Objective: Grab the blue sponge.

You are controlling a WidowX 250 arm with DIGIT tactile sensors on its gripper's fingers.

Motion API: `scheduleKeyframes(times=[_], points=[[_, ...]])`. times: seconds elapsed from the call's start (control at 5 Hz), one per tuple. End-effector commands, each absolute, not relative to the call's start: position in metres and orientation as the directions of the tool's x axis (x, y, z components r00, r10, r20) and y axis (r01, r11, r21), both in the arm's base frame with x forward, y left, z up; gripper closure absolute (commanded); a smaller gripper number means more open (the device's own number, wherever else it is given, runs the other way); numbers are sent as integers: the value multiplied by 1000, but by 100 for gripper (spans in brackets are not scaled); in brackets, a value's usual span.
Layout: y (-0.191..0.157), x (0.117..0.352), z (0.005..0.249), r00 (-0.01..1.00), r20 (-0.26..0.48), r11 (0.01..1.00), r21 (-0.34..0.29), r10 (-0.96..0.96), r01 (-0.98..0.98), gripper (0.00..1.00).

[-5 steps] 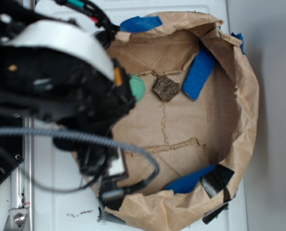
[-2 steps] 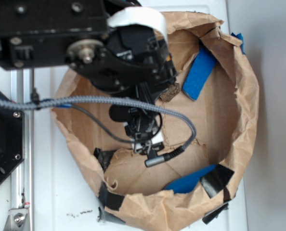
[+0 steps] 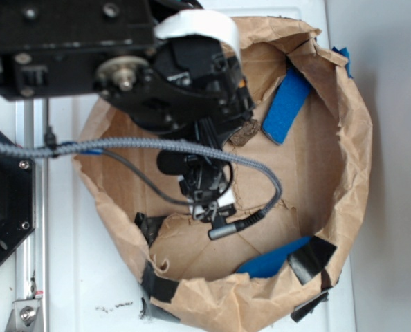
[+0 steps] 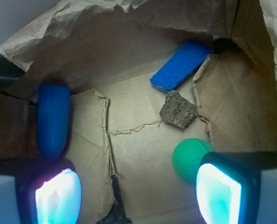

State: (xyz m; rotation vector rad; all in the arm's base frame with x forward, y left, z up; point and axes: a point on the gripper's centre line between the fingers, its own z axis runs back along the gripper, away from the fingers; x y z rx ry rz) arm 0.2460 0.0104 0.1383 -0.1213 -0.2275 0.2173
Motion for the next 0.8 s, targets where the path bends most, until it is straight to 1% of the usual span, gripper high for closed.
scheduleKeyframes(times=[0.0, 0.2, 0.4, 0.6], points=[[30, 279, 145, 919, 222, 942, -154, 326, -297, 0], [29, 303, 135, 909, 223, 934, -135, 354, -330, 0], [29, 316, 117, 896, 220, 923, -109, 385, -369, 0], [27, 316, 96, 860, 262, 899, -120, 438, -421, 0]])
